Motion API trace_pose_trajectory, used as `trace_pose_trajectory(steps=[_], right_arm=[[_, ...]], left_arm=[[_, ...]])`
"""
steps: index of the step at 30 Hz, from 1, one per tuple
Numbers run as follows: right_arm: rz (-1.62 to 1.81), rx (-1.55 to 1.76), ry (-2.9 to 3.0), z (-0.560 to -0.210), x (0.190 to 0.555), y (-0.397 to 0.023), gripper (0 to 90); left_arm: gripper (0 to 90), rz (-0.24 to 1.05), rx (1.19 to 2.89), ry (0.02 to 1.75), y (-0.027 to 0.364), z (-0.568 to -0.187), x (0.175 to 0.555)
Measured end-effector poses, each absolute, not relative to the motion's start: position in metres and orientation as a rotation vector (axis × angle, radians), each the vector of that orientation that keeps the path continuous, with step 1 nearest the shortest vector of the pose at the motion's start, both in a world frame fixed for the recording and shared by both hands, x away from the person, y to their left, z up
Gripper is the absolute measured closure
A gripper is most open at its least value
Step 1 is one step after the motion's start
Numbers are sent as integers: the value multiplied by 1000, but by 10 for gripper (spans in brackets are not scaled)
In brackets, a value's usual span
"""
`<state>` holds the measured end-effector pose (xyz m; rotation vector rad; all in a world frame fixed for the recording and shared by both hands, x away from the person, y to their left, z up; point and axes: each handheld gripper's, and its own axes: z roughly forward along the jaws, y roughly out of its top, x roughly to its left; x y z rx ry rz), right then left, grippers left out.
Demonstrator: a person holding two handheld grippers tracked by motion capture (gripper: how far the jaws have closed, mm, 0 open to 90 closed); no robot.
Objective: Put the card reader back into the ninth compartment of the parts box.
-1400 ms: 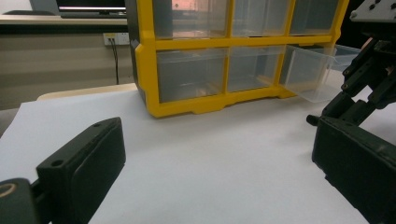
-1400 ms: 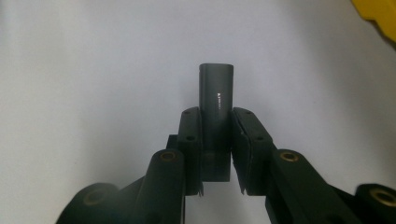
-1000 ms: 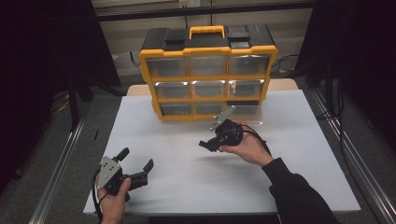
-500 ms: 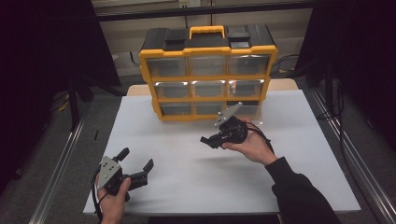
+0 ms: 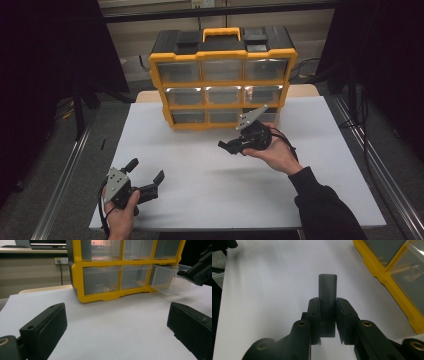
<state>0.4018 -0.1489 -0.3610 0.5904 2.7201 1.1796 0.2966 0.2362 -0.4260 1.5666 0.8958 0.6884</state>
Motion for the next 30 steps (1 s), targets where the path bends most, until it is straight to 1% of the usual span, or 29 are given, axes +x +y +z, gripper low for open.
trace_pose_trajectory(steps=[30], right_arm=[[1245,612,2589,-326,400,-179,742]], left_arm=[[28,694,1568,899,236,-426,297]])
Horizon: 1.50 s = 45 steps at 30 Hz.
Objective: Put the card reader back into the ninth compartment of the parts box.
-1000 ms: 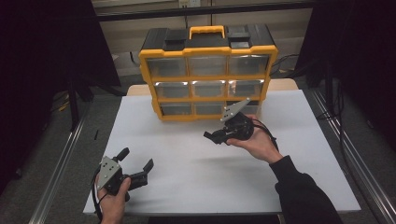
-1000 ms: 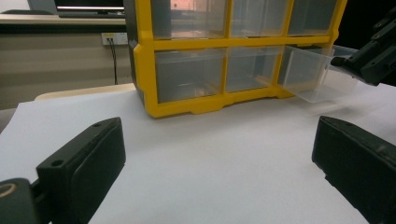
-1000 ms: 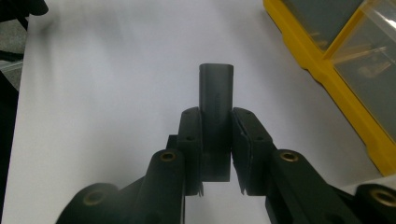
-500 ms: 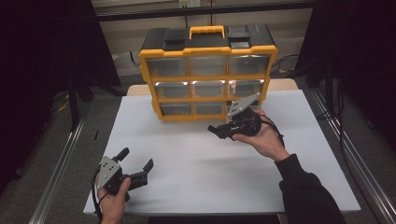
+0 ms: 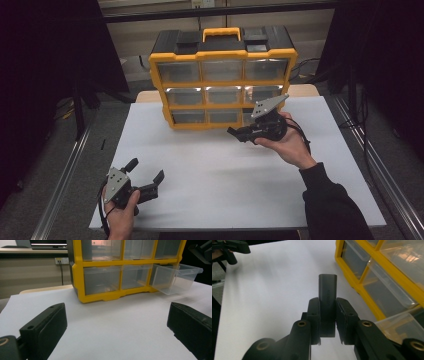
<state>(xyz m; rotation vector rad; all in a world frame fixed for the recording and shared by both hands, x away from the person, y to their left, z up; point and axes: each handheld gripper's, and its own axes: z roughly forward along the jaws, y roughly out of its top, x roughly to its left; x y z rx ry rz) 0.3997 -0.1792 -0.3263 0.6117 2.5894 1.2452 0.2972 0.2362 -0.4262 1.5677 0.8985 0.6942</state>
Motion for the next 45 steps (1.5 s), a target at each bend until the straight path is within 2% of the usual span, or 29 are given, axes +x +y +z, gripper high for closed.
trace_pose_trajectory(steps=[28,45], right_arm=[[1133,662,2527,-287,410,-202,742],[1040,719,2524,-279,424,-210,741]], left_arm=[[28,697,1568,903,236,-427,298],[28,700,1563,904,236,-426,298]])
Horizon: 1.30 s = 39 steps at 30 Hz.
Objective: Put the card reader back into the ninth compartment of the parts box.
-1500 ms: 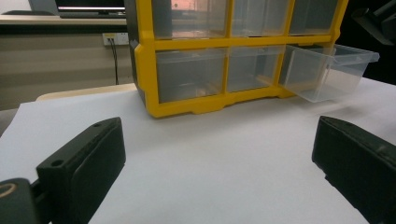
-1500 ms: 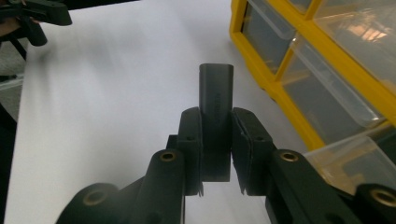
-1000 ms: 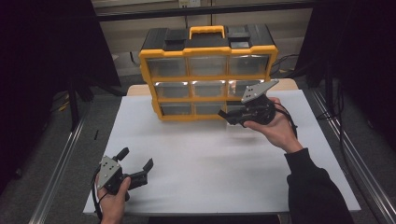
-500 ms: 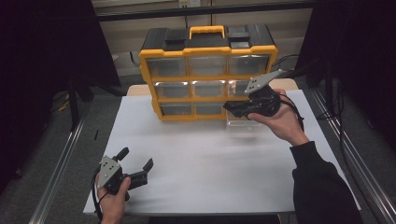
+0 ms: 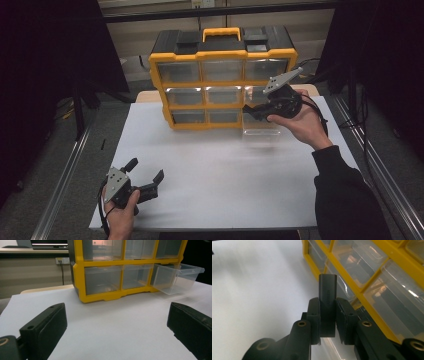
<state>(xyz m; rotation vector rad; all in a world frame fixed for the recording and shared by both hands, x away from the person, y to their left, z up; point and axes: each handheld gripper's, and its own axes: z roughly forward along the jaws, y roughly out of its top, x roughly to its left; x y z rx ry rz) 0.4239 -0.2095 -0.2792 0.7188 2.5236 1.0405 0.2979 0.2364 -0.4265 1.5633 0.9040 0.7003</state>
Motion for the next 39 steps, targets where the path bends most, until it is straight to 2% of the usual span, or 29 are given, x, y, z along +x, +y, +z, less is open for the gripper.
trace_pose_trajectory(steps=[39], right_arm=[[876,842,2582,-293,452,-219,741]], left_arm=[[28,699,1562,907,236,-427,298]])
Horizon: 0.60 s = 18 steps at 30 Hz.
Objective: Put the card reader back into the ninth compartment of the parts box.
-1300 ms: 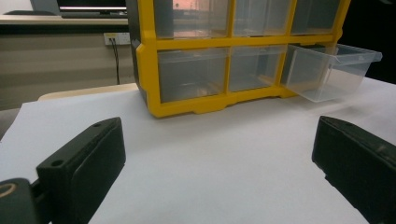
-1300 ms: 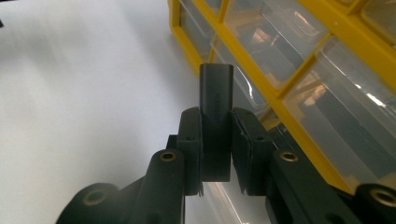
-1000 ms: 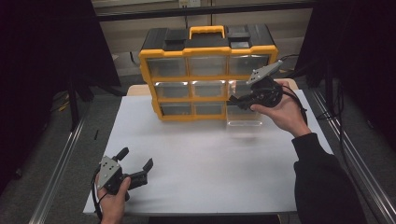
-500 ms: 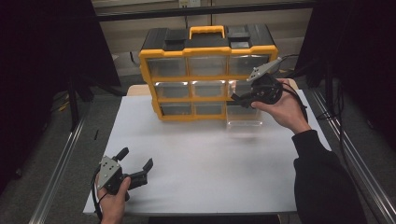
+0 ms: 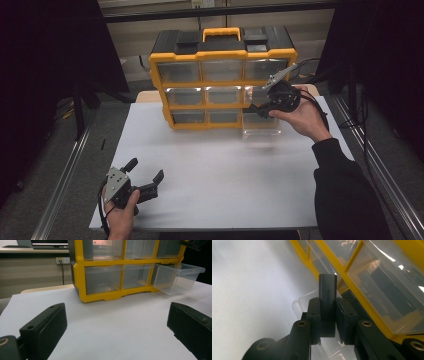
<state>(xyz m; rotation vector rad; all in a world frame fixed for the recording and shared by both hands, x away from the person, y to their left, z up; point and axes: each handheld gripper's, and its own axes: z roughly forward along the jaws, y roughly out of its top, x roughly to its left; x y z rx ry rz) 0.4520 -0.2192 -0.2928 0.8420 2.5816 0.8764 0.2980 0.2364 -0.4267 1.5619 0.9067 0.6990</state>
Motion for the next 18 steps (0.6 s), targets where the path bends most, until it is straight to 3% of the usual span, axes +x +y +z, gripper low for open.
trace_pose_trajectory(steps=[18], right_arm=[[827,887,2600,-303,461,-222,741]], left_arm=[[28,699,1563,906,236,-427,298]])
